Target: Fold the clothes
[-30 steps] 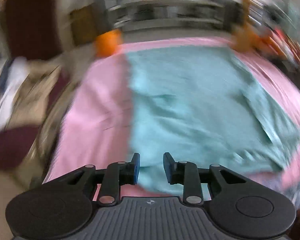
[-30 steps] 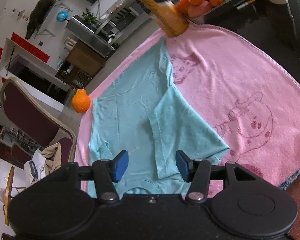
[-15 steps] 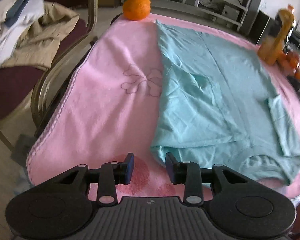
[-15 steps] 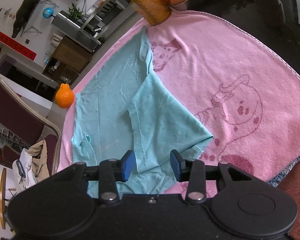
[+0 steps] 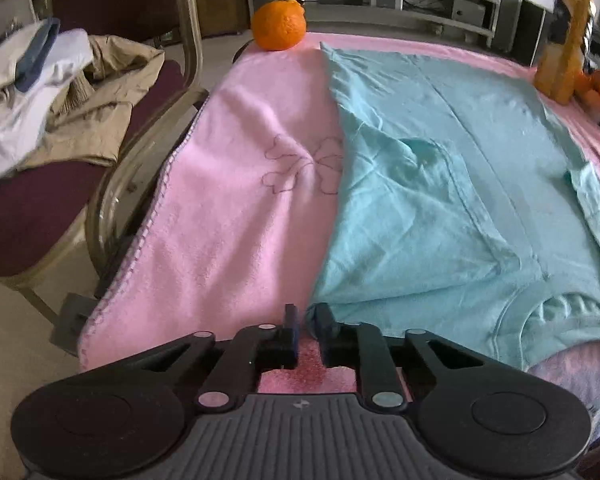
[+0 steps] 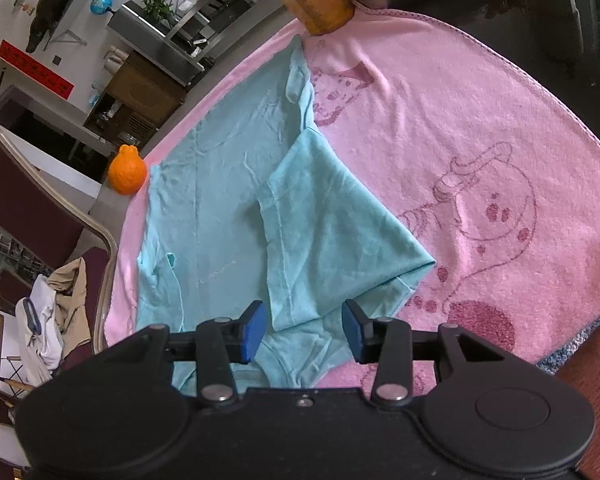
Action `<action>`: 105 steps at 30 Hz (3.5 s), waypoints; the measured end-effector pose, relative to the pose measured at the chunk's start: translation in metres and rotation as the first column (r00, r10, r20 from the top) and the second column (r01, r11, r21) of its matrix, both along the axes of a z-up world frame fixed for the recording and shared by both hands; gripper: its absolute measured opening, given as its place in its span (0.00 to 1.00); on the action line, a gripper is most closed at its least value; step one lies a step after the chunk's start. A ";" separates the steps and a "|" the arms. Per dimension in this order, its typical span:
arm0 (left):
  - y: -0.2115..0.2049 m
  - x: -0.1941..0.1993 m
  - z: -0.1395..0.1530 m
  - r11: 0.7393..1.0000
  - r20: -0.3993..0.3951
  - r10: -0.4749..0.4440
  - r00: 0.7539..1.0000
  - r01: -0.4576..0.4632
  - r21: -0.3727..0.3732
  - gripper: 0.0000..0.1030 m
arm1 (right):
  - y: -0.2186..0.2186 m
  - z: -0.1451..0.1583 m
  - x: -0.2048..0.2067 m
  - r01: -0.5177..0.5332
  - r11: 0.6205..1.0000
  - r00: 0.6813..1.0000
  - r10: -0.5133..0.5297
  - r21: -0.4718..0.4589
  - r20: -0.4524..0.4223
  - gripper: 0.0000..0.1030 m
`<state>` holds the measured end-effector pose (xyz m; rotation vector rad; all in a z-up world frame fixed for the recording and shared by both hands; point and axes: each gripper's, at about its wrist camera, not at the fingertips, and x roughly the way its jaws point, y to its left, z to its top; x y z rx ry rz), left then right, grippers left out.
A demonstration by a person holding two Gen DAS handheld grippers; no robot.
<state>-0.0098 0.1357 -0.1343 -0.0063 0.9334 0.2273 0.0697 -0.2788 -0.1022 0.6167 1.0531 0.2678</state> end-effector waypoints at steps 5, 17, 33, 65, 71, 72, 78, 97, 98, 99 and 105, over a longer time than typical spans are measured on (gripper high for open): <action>-0.002 -0.020 0.021 0.999 0.060 -0.033 0.998 0.032 0.022 0.24 | 0.000 0.001 0.000 -0.001 0.999 1.000 0.001 -0.034 0.011 0.42; -0.025 0.044 -0.010 0.991 0.016 -0.114 0.993 0.112 0.074 0.19 | 0.034 -0.024 0.040 -0.074 0.886 0.986 0.133 -0.458 0.097 0.13; -0.002 0.032 0.071 0.996 0.168 -0.063 0.984 0.072 -0.046 0.19 | 0.011 0.064 0.025 -0.052 0.962 0.972 0.110 -0.266 0.206 0.16; 0.001 0.116 0.035 0.963 0.137 -0.006 0.991 0.042 -0.265 0.18 | -0.049 -0.070 0.147 0.296 0.863 0.955 -0.263 0.409 -0.136 0.19; 0.001 0.068 0.013 0.976 0.028 -0.038 0.999 0.043 -0.212 0.16 | -0.024 -0.036 0.114 0.071 0.993 0.997 -0.067 0.093 -0.050 0.19; 0.003 0.062 0.008 0.978 0.007 -0.024 1.000 0.025 -0.205 0.16 | -0.020 -0.038 0.110 0.056 0.998 0.997 -0.054 0.036 -0.058 0.19; 0.013 0.026 -0.003 0.989 -0.026 -0.002 1.000 -0.002 -0.150 0.27 | -0.026 -0.037 0.072 0.046 0.989 0.993 -0.060 -0.139 -0.099 0.06; -0.072 0.001 0.021 0.977 0.018 -0.197 0.980 0.197 -0.084 0.19 | 0.060 0.003 0.003 -0.236 0.931 0.971 0.240 -0.280 -0.020 0.18; -0.075 0.003 0.019 0.976 0.021 -0.203 0.979 0.204 -0.080 0.19 | 0.068 0.001 0.003 -0.254 0.920 0.966 0.259 -0.298 -0.022 0.18; -0.079 0.003 0.016 0.972 0.031 -0.221 0.975 0.223 -0.073 0.20 | 0.075 -0.002 0.003 -0.266 0.910 0.962 0.272 -0.318 -0.025 0.18; -0.089 -0.006 0.001 0.957 -0.001 -0.286 0.958 0.286 -0.053 0.18 | 0.100 -0.017 -0.018 -0.320 0.847 0.931 0.365 -0.424 0.026 0.19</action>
